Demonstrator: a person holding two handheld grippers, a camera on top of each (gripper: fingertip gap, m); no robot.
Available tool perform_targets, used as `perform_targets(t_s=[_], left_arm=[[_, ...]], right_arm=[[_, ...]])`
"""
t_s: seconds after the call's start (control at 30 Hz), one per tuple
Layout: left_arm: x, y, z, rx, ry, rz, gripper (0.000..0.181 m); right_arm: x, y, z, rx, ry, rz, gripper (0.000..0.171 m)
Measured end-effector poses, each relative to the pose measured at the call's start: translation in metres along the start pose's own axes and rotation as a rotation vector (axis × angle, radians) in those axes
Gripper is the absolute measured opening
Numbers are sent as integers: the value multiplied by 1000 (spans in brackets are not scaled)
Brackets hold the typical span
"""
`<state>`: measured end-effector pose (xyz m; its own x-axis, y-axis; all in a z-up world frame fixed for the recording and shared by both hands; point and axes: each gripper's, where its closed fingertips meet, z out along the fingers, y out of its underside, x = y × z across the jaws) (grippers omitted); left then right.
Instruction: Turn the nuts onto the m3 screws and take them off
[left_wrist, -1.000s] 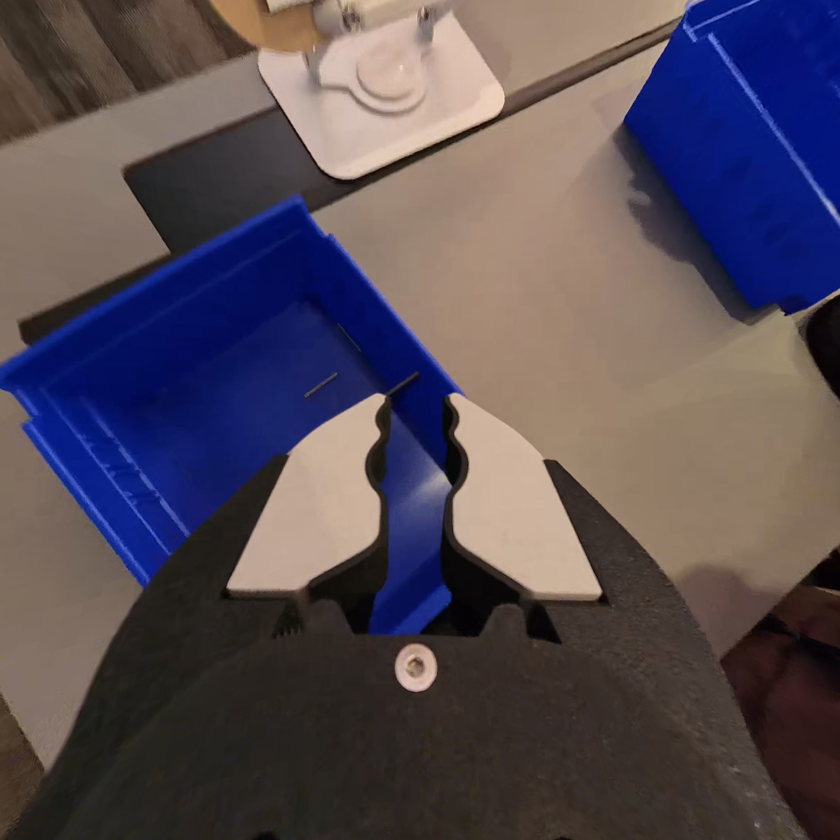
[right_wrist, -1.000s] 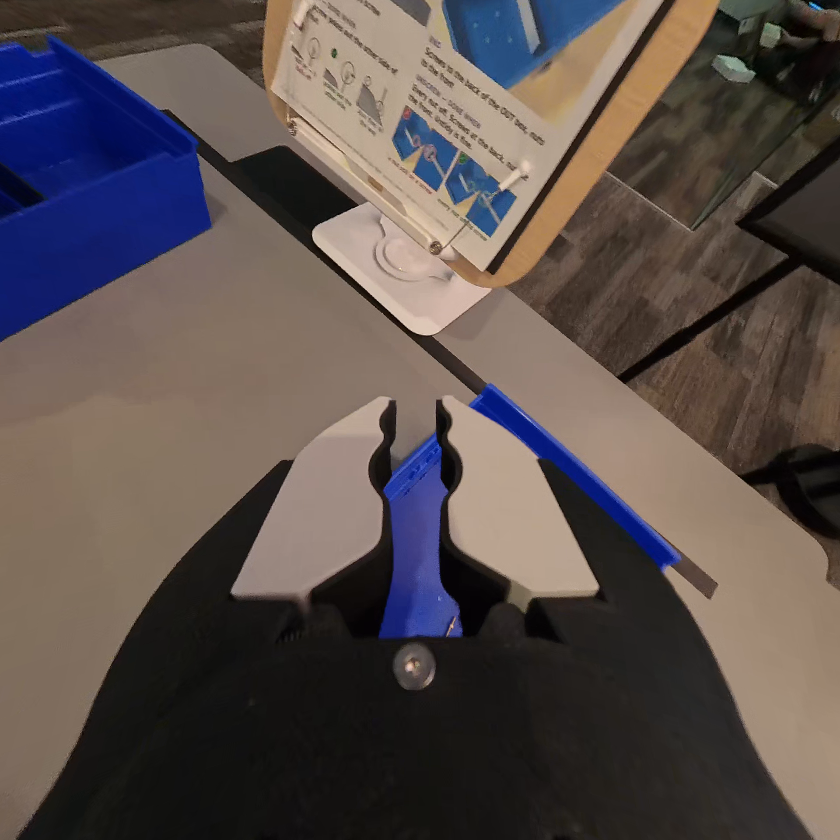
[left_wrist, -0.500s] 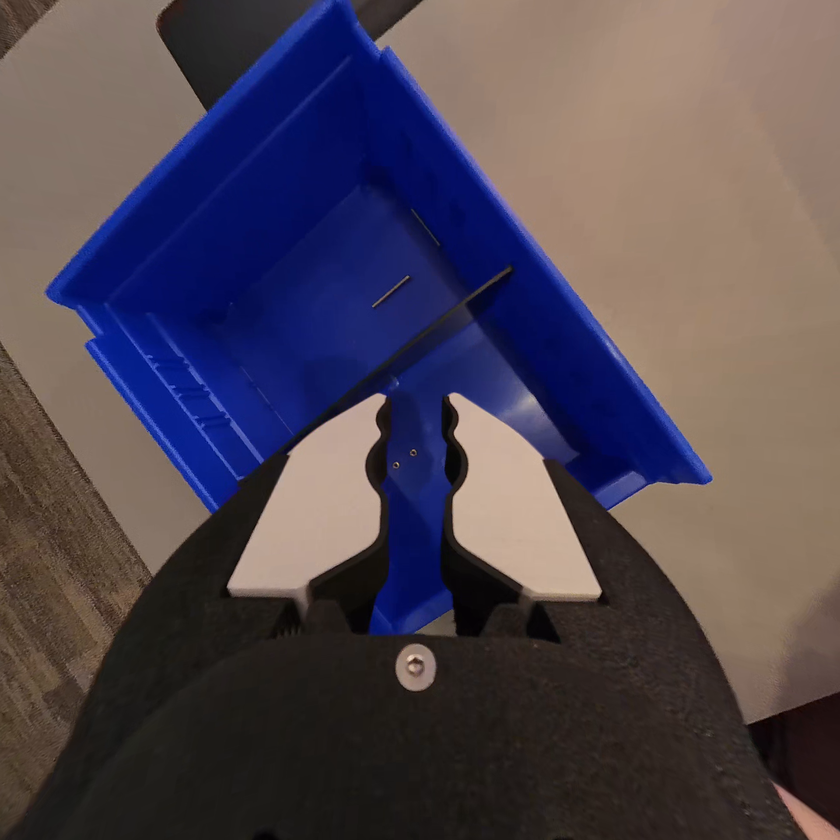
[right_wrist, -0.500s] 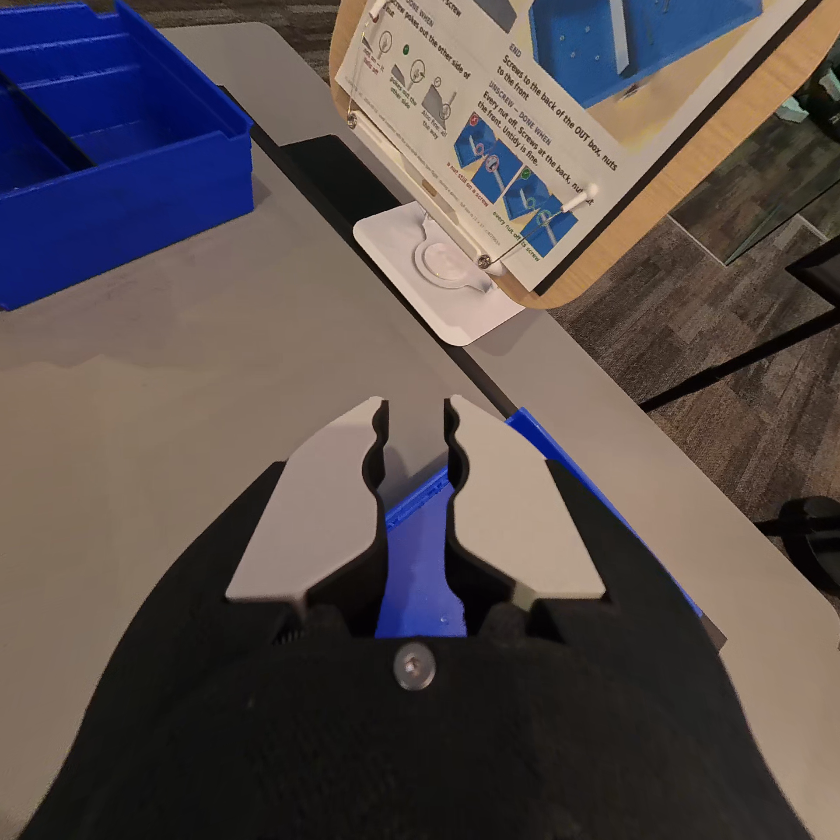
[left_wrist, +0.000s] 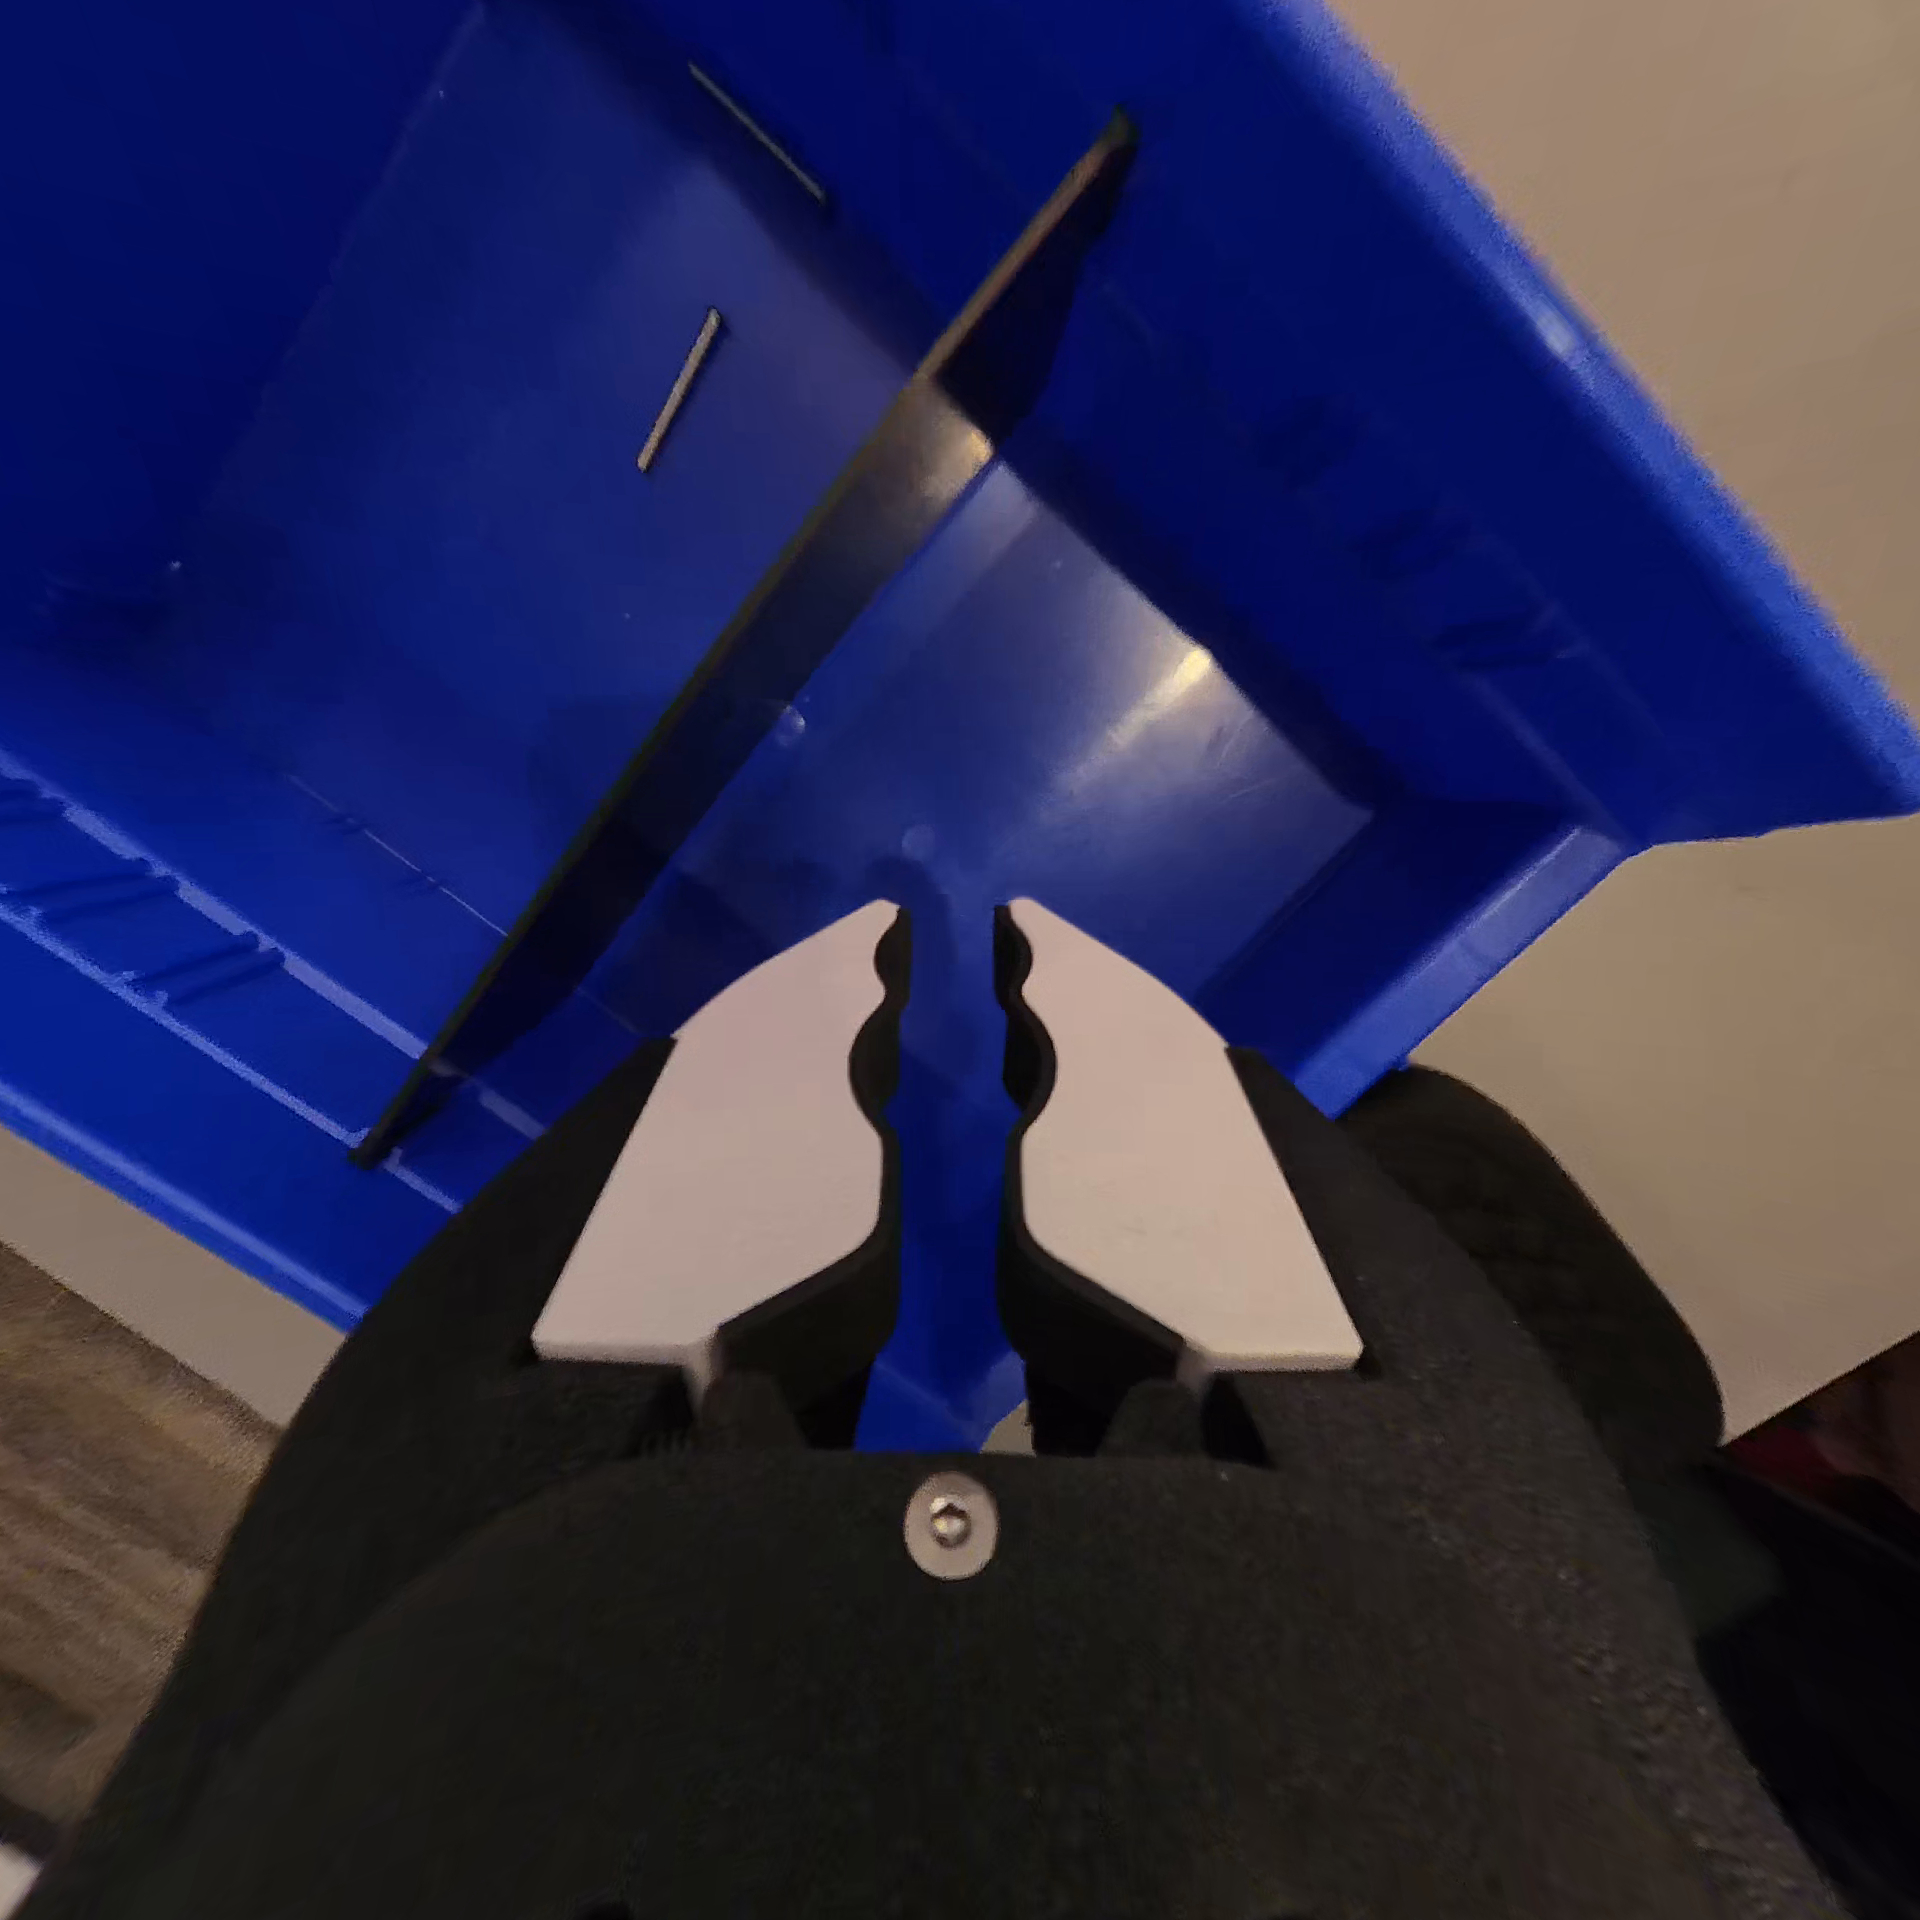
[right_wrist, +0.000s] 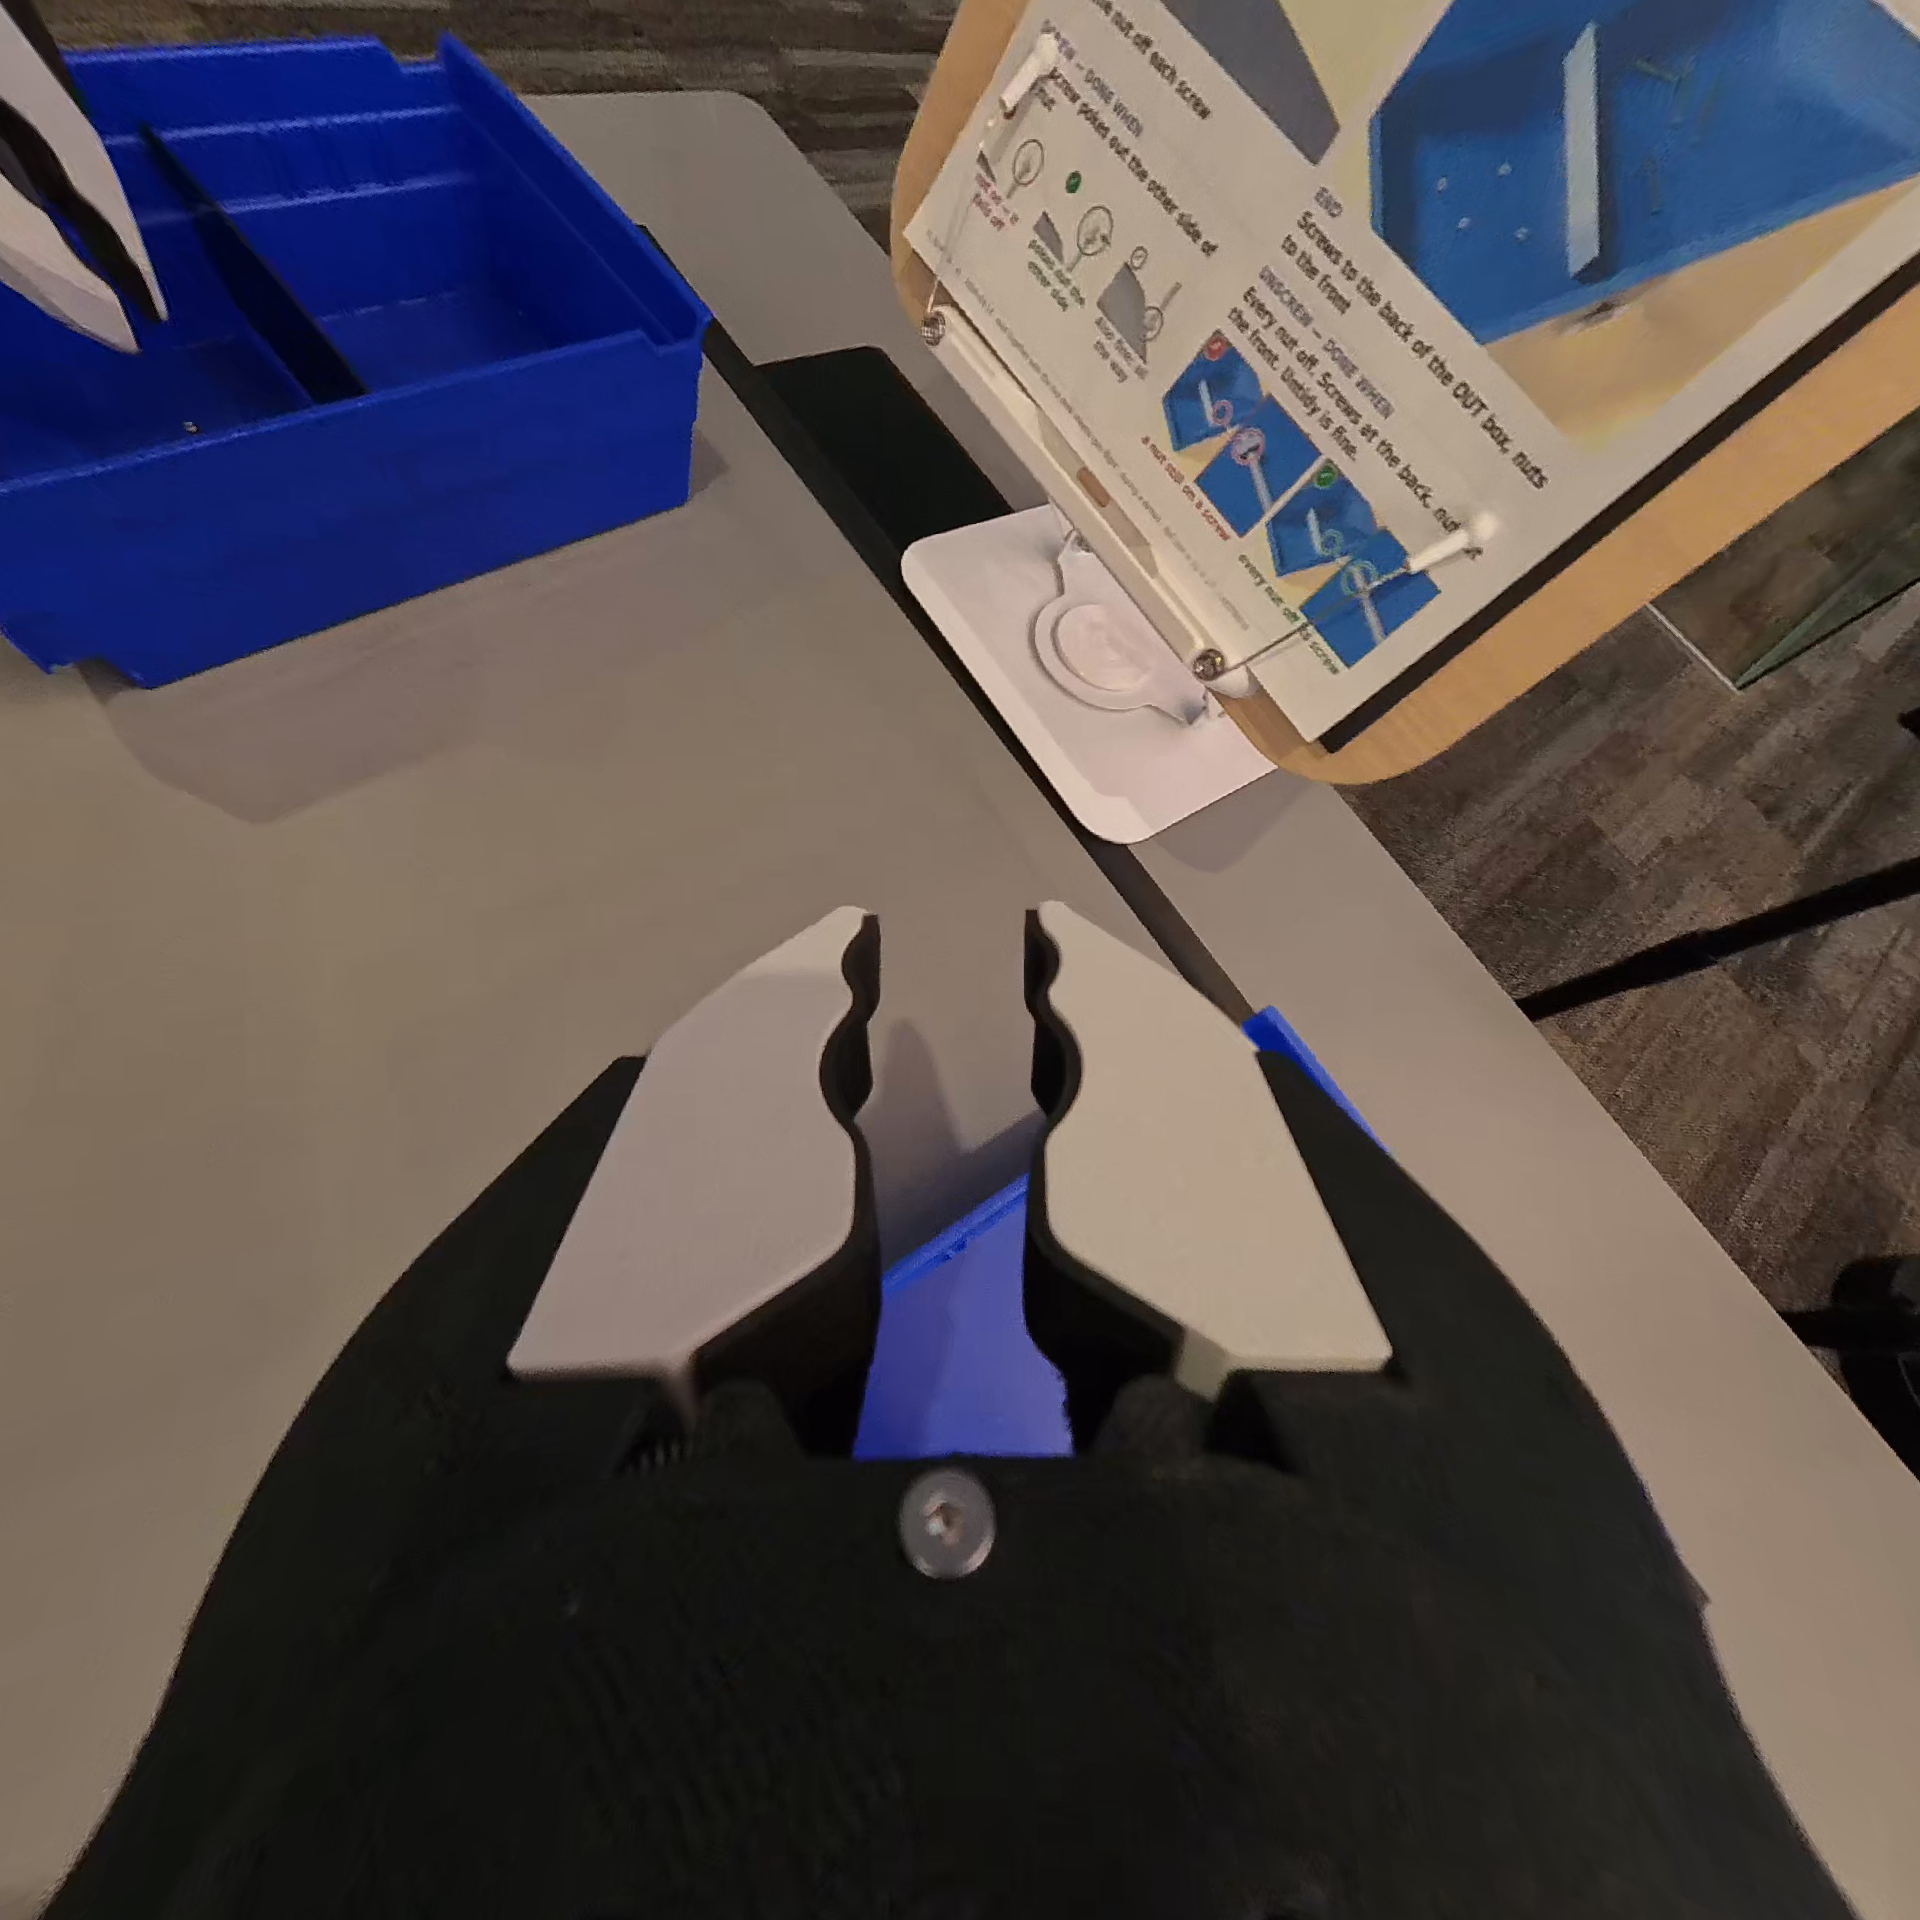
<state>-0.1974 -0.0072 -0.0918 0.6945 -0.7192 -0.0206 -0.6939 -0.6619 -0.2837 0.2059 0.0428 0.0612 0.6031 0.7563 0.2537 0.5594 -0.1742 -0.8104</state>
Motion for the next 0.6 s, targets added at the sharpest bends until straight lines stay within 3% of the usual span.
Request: perform_targets(t_s=[0.2, 0.6], left_arm=[[-12, 36, 20, -252, -114, 105, 19], [-19, 39, 47, -278, -97, 212, 22]], right_arm=[[-1, 1, 3, 4, -18, 9, 28], [-5, 1, 7, 0, -34, 0, 30]])
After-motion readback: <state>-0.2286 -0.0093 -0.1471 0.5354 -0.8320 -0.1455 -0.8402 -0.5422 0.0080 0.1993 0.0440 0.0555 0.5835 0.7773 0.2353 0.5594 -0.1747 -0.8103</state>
